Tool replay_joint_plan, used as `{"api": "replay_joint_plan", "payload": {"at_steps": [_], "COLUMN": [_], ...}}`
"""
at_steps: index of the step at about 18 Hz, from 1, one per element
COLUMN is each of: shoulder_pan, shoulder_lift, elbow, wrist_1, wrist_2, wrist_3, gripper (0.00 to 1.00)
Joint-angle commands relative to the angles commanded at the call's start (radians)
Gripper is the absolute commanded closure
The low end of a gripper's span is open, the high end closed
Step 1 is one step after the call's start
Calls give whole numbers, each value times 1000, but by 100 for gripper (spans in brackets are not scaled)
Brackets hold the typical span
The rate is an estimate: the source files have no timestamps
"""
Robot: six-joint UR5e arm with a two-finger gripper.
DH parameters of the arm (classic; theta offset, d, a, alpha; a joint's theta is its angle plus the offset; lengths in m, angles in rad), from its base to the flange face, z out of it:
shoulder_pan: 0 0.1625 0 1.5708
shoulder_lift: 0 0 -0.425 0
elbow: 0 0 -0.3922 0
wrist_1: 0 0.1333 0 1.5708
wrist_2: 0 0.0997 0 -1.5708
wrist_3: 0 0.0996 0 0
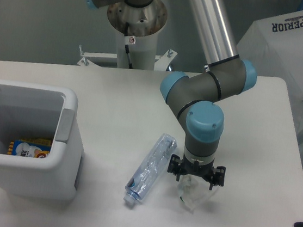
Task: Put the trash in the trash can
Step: 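Move the open gripper down over the crumpled clear plastic bag, then close the gripper on the clear plastic bag and lift it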
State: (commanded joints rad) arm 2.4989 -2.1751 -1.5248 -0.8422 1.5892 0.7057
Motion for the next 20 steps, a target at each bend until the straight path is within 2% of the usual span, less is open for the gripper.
{"api": "replay_joint_plan", "payload": {"at_steps": [5, 7, 9, 10, 12, 14, 17, 20], "shoulder_pan": [-43, -54, -58, -58, -60, -60, -60, -61], "shoulder_lift": [-48, -64, -66, -68, -71, -69, -62, -52], "elbow": [18, 29, 37, 35, 34, 34, 35, 41], "wrist_1": [8, 8, 8, 8, 8, 8, 8, 8], "wrist_2": [43, 83, 95, 97, 100, 100, 98, 89], "wrist_3": [-26, -34, -35, -37, -37, -37, -46, -58], "gripper": [0, 5, 24, 43, 70, 88, 99, 100]}}
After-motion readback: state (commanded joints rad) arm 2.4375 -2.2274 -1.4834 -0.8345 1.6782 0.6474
